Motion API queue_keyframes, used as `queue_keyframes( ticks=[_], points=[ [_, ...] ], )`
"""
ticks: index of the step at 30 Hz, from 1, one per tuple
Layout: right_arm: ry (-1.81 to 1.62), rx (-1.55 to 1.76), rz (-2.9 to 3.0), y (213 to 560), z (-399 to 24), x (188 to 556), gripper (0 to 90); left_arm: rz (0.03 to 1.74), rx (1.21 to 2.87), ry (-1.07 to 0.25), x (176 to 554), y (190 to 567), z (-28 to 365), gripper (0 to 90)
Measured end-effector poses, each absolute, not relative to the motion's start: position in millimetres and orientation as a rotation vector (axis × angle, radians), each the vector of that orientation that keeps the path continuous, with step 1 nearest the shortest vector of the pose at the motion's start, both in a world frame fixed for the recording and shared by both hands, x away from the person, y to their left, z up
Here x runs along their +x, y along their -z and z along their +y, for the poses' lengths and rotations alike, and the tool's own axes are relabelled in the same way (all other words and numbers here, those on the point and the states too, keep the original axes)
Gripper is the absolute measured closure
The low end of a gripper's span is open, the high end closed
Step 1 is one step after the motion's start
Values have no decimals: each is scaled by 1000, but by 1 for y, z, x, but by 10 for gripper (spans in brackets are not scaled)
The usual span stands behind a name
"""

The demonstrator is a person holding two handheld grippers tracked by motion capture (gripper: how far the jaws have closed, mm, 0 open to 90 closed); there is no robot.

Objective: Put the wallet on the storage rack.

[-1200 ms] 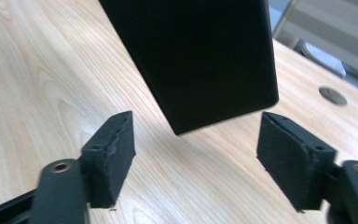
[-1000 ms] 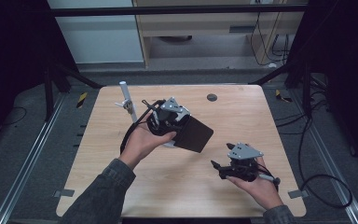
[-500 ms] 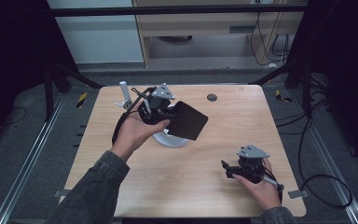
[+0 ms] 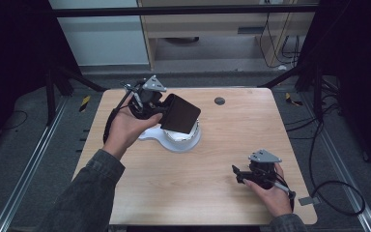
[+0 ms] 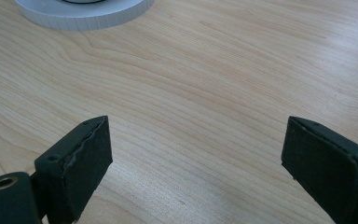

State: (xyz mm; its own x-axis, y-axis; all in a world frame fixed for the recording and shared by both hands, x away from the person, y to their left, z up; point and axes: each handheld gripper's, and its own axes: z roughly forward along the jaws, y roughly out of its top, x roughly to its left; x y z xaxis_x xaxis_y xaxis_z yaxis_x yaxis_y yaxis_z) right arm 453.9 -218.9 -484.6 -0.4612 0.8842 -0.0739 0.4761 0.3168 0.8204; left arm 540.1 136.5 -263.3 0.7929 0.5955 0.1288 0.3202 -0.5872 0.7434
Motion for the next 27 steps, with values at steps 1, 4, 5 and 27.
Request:
queue_keyframes(
  ticks=[1,4,5,27],
  points=[
    [-1021,1197,2066,485,-219,454,87,678,2237,-478,542,265,138,798],
    [-1022,1208,2073,485,-219,454,88,691,2255,-478,546,270,139,797],
    [-1022,1208,2072,485,-219,454,88,696,2260,-481,548,272,138,797],
    [-1016,1204,2097,487,-218,454,96,784,2300,-326,587,329,130,792]
  ],
)
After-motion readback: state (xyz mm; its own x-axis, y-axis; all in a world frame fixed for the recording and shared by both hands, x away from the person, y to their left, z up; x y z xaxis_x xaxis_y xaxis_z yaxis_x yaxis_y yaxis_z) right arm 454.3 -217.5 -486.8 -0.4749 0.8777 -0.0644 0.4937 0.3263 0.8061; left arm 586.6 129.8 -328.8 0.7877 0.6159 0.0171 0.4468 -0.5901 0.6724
